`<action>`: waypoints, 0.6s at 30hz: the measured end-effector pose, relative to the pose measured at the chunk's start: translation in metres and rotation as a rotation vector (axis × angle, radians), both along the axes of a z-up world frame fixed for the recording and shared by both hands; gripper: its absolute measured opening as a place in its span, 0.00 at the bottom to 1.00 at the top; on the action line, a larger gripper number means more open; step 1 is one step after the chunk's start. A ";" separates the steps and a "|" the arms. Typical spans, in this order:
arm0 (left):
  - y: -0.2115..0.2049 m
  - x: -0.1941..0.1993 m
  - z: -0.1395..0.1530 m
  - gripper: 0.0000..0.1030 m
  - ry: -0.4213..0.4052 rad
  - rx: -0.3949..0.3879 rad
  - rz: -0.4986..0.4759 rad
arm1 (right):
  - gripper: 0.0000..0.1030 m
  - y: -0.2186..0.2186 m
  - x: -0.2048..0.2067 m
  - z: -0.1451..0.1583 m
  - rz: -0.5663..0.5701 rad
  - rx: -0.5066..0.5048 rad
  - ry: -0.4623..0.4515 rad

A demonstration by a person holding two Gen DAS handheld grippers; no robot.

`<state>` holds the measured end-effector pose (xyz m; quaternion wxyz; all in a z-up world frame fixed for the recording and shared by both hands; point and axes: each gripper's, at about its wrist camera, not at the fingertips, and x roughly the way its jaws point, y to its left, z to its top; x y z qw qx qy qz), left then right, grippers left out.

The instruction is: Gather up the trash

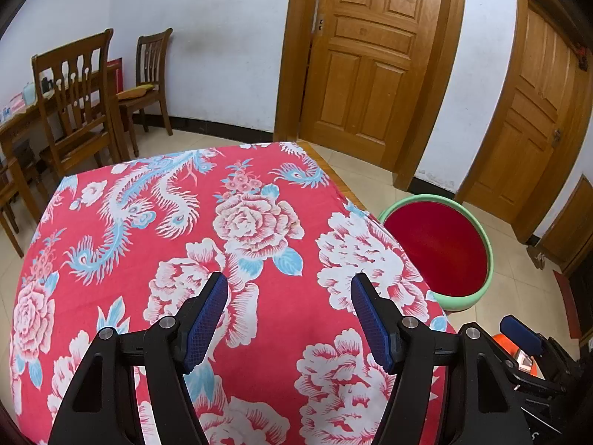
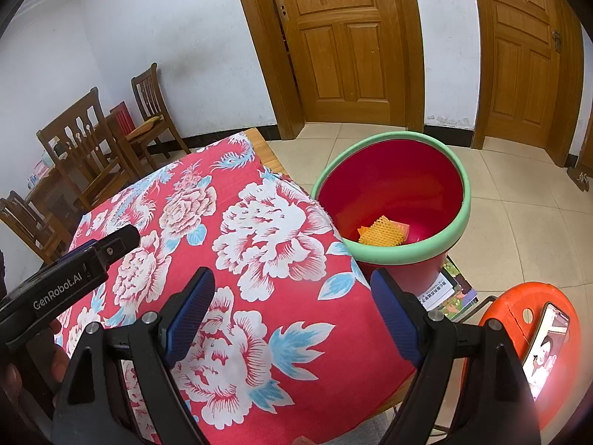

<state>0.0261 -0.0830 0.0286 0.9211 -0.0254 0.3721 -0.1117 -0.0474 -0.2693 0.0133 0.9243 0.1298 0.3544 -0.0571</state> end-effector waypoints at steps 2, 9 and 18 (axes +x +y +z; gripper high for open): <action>0.000 0.000 0.000 0.68 0.000 0.001 0.000 | 0.83 0.000 0.000 0.000 0.000 0.000 0.001; 0.000 0.000 0.000 0.68 0.001 0.000 0.000 | 0.83 0.000 0.000 0.000 0.001 0.000 0.002; 0.001 0.000 -0.001 0.68 0.001 -0.001 0.001 | 0.83 0.000 0.001 0.000 0.001 0.000 0.001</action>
